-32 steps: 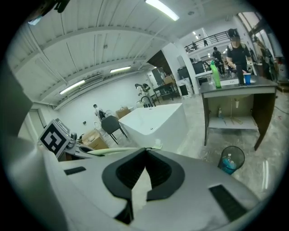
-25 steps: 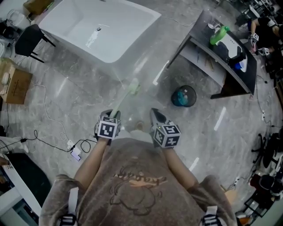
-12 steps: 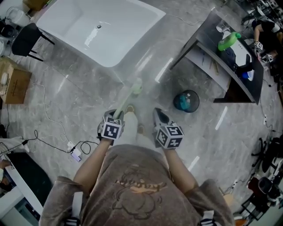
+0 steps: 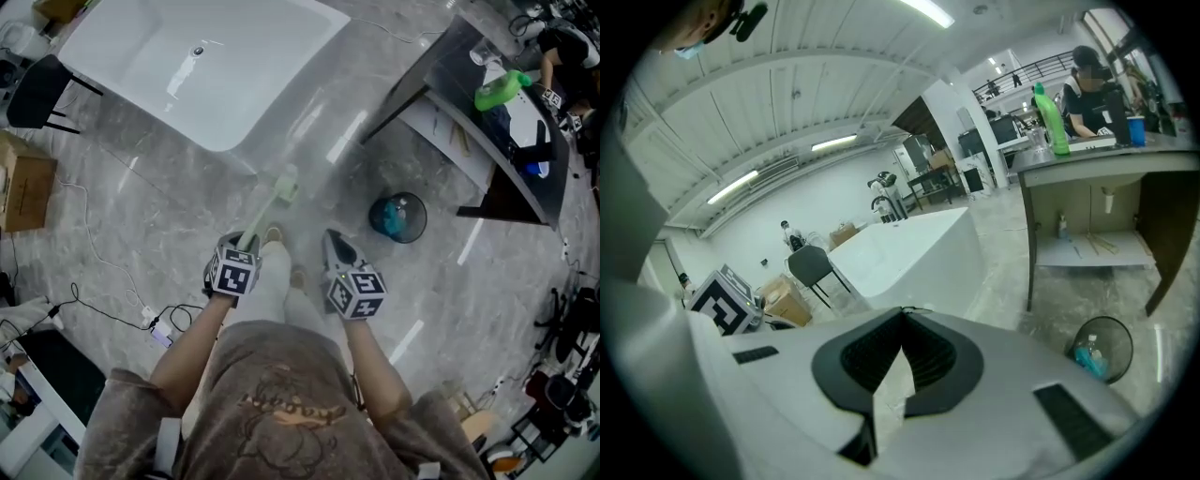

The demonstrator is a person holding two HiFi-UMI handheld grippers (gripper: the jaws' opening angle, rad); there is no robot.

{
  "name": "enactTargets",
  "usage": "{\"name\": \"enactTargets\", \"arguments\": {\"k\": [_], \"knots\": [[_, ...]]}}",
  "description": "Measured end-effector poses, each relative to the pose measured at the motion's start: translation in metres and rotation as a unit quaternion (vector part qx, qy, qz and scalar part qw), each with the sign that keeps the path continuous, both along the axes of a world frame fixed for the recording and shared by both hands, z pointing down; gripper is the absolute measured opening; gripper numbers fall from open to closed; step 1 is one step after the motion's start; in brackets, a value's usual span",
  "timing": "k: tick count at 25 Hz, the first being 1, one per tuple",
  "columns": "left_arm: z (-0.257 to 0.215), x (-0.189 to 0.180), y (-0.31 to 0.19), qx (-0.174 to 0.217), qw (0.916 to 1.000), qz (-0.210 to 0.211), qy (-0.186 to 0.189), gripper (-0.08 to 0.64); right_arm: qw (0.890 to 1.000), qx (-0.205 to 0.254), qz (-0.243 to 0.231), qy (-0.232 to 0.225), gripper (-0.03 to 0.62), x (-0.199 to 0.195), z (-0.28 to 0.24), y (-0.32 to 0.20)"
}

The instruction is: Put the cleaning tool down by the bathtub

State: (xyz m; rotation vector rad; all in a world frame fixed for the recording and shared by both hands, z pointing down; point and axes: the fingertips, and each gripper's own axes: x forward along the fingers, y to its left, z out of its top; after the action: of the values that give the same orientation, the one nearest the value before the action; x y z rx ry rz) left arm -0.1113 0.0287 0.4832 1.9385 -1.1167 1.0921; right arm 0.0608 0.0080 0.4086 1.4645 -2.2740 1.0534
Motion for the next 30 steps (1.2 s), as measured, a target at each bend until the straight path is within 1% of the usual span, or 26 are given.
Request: {"name": "enactTargets", "arguments": {"k": [8, 18, 26, 30], "knots": [[0.060, 0.006, -0.021, -0.027, 0.9996, -0.003, -0.003, 0.071, 1.000, -0.020, 0.007, 0.003, 0.000, 0.003, 0.054, -0.015], [0.136, 0.011, -0.047, -0.044, 0.9989, 0.012, -0.015, 0.071, 0.999, -0.035, 0.007, 0.009, 0.000, 0.002, 0.125, -0.040], [0.193, 0.010, -0.056, -0.067, 0.9976, 0.006, -0.018, 0.071, 0.998, -0.053, 0.017, 0.010, 0.000, 0.006, 0.178, -0.048], [0.221, 0.008, -0.057, -0.077, 0.9966, 0.014, -0.024, 0.071, 0.998, -0.060, 0.027, 0.008, 0.000, 0.007, 0.204, -0.051]]}}
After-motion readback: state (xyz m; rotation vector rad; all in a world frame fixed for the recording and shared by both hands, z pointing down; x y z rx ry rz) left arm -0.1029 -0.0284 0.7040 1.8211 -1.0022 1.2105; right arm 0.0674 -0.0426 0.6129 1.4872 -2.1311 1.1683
